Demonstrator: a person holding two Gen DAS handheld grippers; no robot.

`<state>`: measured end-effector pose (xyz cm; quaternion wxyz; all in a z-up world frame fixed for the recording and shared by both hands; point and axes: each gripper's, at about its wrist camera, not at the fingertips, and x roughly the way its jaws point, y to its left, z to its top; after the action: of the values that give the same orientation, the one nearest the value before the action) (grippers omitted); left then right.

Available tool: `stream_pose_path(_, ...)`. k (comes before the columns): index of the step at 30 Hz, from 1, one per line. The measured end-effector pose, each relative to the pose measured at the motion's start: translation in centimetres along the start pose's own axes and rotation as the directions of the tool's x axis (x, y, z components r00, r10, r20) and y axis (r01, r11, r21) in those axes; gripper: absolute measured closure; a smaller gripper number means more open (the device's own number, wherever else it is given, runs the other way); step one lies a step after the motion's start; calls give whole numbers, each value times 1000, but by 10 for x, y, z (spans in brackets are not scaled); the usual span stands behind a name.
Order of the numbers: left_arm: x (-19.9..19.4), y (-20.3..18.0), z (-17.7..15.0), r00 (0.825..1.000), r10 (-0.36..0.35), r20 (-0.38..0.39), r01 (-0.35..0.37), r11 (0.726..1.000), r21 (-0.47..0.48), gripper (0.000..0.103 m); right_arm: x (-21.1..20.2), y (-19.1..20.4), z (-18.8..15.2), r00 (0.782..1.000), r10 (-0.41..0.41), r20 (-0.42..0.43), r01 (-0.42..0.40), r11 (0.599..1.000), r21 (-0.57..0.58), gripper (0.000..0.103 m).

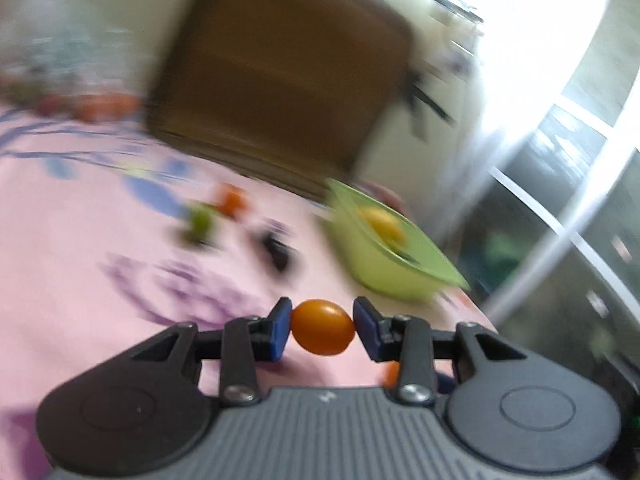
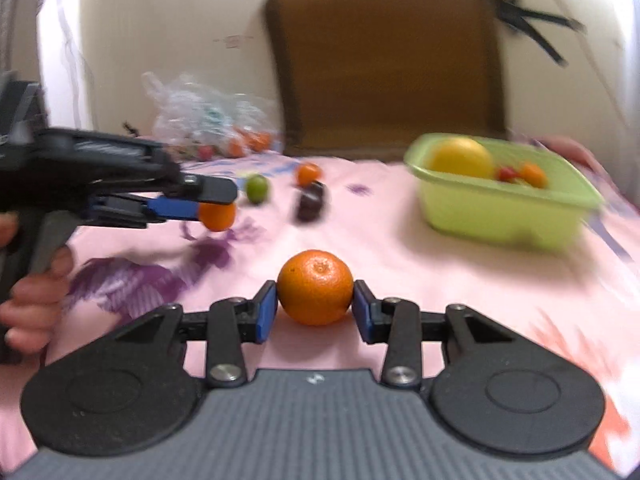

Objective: Organize fruits
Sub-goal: 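Grasp an orange tomato with the left gripper while the right grasps a tangerine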

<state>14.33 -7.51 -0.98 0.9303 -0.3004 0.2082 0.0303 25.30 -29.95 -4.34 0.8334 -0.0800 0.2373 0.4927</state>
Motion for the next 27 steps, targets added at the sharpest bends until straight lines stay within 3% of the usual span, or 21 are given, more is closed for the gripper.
stream_pose_path(3, 11, -37, -15, 997, -53, -63, 59, 994, 96, 69, -17, -16, -10, 997, -73, 11, 73, 997, 22, 60)
stream_pose_path(8, 31, -70, -40, 990, -25, -137, 54, 976, 209, 68, -39, -38, -26, 985, -172, 2, 172, 984, 47, 60)
stream_pose_path(11, 31, -80, -45, 993, 21, -118, 13, 960, 279, 66, -51, -48, -34, 989, -148, 10, 147, 985, 95, 59)
stream_pose_path(14, 27, -87, -49, 994, 47, -96, -14, 947, 320, 55, -54, -47, -36, 989, -149, 23, 146, 986, 85, 57)
stream_pose_path(16, 23, -89, -52, 994, 61, -90, -28, 942, 335, 54, -52, -46, -37, 989, -144, 24, 142, 987, 77, 57)
stream_pose_path(24, 23, -92, -57, 991, 88, -96, -49, 934, 354, 54, -62, -50, -41, 991, -125, 41, 121, 989, 90, 56)
stream_pose_path(26, 26, -93, -58, 990, 86, -108, -42, 932, 359, 67, -62, -49, -40, 992, -119, 45, 115, 989, 88, 56)
stream_pose_path(27, 27, -93, -58, 990, 80, -114, -34, 932, 361, 67, -61, -48, -40, 992, -117, 47, 113, 990, 85, 57)
